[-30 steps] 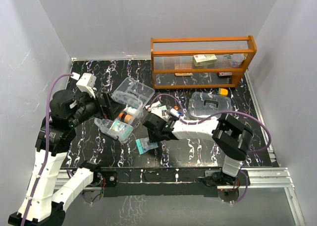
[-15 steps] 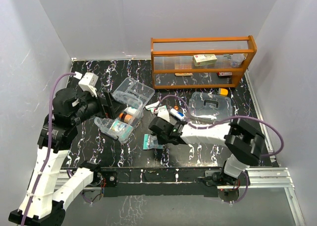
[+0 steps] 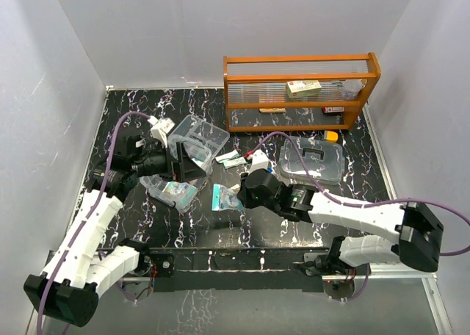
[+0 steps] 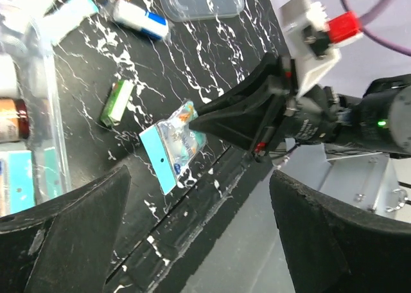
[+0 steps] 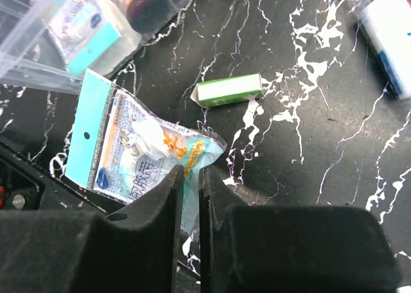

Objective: Organize the medicine kit

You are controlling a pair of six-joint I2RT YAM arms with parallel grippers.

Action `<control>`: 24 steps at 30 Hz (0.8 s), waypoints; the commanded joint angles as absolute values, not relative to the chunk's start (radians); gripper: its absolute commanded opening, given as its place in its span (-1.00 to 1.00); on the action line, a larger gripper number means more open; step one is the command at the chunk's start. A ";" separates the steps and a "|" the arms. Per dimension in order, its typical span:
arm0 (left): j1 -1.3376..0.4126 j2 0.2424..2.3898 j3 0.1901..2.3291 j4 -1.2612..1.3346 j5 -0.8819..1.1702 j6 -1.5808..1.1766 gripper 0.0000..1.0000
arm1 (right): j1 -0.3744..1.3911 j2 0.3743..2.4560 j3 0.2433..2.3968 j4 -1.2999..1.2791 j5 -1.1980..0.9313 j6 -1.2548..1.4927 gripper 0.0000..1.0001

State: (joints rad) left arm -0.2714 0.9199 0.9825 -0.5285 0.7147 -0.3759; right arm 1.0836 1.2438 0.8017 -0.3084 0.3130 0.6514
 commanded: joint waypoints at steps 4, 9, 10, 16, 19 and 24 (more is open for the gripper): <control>-0.288 0.967 0.914 -0.480 0.773 -0.483 0.70 | 1.079 1.103 0.828 -0.220 0.321 0.613 -0.81; -0.360 0.949 0.822 -0.306 0.783 -0.617 0.72 | 1.080 1.076 0.862 -0.192 0.342 0.688 -0.80; -0.382 0.946 0.809 -0.256 0.776 -0.640 0.72 | 1.080 1.076 0.867 -0.185 0.344 0.705 -0.80; -0.498 0.983 0.782 -0.182 0.638 -0.707 0.60 | 1.080 1.075 0.880 -0.165 0.363 0.800 -0.80; -0.503 0.992 0.799 -0.219 0.531 -0.702 0.25 | 1.080 1.080 0.876 -0.159 0.369 0.819 -0.80; -0.503 0.984 0.774 -0.147 0.558 -0.738 -0.02 | 1.080 1.093 0.871 -0.157 0.371 0.843 -0.80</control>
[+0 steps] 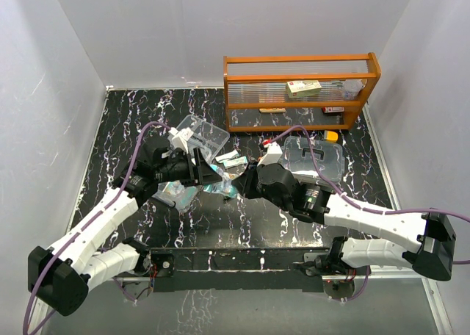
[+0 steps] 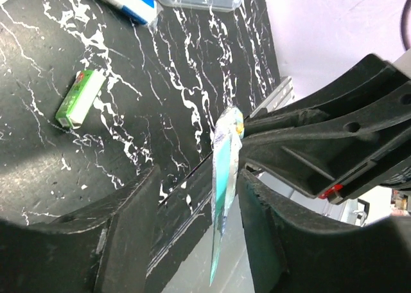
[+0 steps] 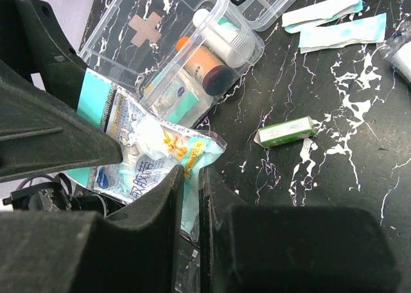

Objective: Organize the medicine kit

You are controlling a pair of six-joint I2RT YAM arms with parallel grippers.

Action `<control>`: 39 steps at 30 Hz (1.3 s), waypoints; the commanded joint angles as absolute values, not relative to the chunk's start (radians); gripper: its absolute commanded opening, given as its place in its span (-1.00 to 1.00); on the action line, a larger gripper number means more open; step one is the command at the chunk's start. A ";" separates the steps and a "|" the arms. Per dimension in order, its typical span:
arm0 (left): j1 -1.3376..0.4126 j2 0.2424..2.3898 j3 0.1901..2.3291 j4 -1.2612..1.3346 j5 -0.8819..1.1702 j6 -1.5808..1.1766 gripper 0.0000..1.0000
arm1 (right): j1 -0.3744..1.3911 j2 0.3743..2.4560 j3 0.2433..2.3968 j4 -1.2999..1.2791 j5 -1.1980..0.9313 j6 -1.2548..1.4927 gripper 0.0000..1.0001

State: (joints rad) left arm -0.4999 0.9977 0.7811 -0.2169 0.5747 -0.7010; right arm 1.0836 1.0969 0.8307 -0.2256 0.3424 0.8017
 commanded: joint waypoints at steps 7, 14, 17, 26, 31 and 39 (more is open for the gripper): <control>-0.503 0.990 0.749 -0.124 0.599 -0.754 -0.10 | 1.080 1.107 0.873 -0.132 0.344 0.845 -0.79; -0.503 1.001 0.768 -0.132 0.633 -0.718 -0.42 | 1.078 1.123 0.875 -0.122 0.327 0.846 -0.76; -0.503 0.999 0.779 -0.147 0.628 -0.694 -0.51 | 1.078 1.117 0.873 -0.117 0.322 0.846 -0.72; -0.501 1.030 0.890 -0.302 0.596 -0.543 -0.78 | 1.069 1.097 0.887 -0.153 0.340 0.879 -0.16; -0.496 1.085 1.065 -0.530 0.482 -0.356 -0.81 | 1.066 1.053 0.888 -0.198 0.383 0.892 0.08; -0.491 1.074 1.261 -0.723 0.180 -0.077 -0.79 | 1.062 0.978 0.884 -0.260 0.450 0.911 0.11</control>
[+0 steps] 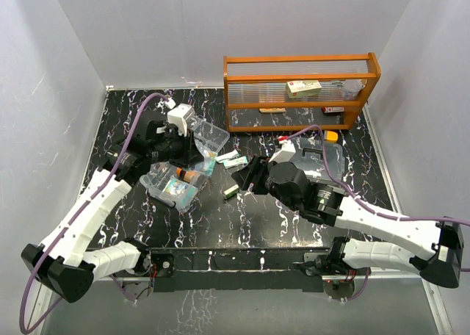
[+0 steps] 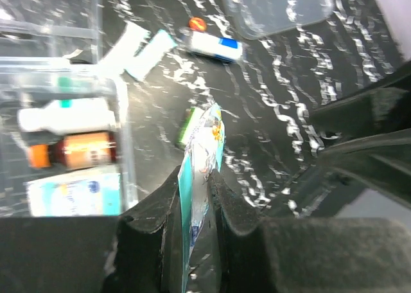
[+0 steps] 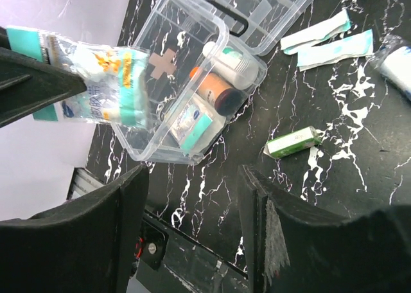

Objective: Organize the medicine kit

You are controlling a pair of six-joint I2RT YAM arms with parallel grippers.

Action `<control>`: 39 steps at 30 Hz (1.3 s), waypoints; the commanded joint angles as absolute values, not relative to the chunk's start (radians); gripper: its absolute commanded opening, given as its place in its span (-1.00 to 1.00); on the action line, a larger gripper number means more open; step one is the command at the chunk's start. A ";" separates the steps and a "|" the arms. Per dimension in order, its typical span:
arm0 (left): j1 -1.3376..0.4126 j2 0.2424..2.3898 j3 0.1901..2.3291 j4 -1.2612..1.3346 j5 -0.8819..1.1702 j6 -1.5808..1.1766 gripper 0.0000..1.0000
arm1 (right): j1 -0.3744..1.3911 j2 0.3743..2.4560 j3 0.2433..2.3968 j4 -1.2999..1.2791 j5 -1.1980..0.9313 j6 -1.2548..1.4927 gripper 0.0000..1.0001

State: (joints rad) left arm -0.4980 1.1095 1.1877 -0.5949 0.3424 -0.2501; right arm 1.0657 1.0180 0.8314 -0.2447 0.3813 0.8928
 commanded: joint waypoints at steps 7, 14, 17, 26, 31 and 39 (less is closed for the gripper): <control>-0.491 1.121 1.376 -0.897 -0.122 0.010 -0.80 | 1.062 0.945 0.855 -0.272 0.463 0.939 0.11; -0.491 1.145 1.295 -0.919 -0.203 0.051 -0.78 | 1.059 0.950 0.848 -0.276 0.458 0.940 0.11; -0.489 1.197 1.264 -0.911 -0.122 0.067 -0.78 | 1.060 0.954 0.853 -0.278 0.456 0.940 0.10; -0.353 1.363 1.232 -0.914 0.214 0.131 -0.85 | 1.060 0.968 0.880 -0.302 0.446 0.913 0.09; -0.300 1.465 1.230 -0.905 0.352 0.134 -0.82 | 1.060 0.967 0.875 -0.281 0.416 0.902 0.09; -0.297 1.518 1.198 -0.889 0.405 0.136 -0.76 | 1.060 0.958 0.856 -0.265 0.405 0.911 0.09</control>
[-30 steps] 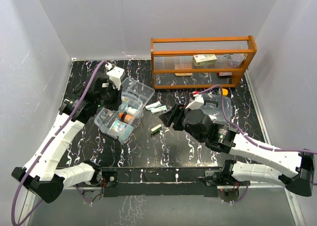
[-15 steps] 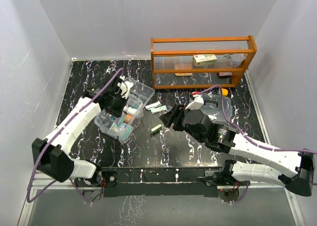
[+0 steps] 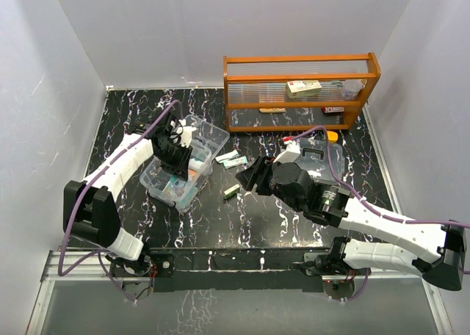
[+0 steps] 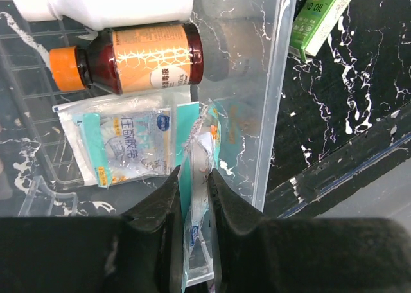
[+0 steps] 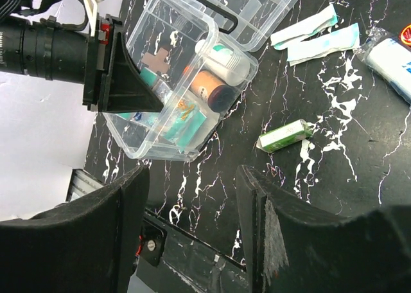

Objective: Organize the medicine kit

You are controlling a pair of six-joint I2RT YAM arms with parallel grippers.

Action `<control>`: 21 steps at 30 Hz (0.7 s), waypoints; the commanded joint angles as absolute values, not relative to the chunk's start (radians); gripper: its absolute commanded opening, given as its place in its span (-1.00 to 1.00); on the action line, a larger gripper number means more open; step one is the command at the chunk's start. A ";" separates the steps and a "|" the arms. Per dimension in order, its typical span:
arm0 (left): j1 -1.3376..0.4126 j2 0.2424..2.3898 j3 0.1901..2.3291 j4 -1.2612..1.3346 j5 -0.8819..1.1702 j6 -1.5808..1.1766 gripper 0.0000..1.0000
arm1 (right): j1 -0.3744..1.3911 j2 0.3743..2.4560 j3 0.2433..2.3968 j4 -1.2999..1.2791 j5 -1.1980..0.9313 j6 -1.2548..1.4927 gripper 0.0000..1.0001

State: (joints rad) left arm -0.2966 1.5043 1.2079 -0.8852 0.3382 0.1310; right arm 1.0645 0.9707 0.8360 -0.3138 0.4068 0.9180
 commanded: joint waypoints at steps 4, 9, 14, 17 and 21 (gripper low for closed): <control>-0.293 1.532 1.201 -0.899 0.354 0.103 -0.73 | 1.060 0.960 0.852 -0.261 0.397 0.895 0.08; -0.294 1.547 1.195 -0.911 0.340 0.101 -0.74 | 1.060 0.963 0.844 -0.241 0.377 0.890 0.08; -0.294 1.518 1.176 -0.911 0.339 0.104 -0.74 | 1.059 0.971 0.842 -0.235 0.370 0.890 0.08; -0.293 1.496 1.169 -0.908 0.305 0.111 -0.74 | 1.060 0.973 0.841 -0.232 0.370 0.892 0.08; -0.293 1.503 1.173 -0.907 0.262 0.109 -0.74 | 1.059 0.974 0.839 -0.226 0.364 0.895 0.07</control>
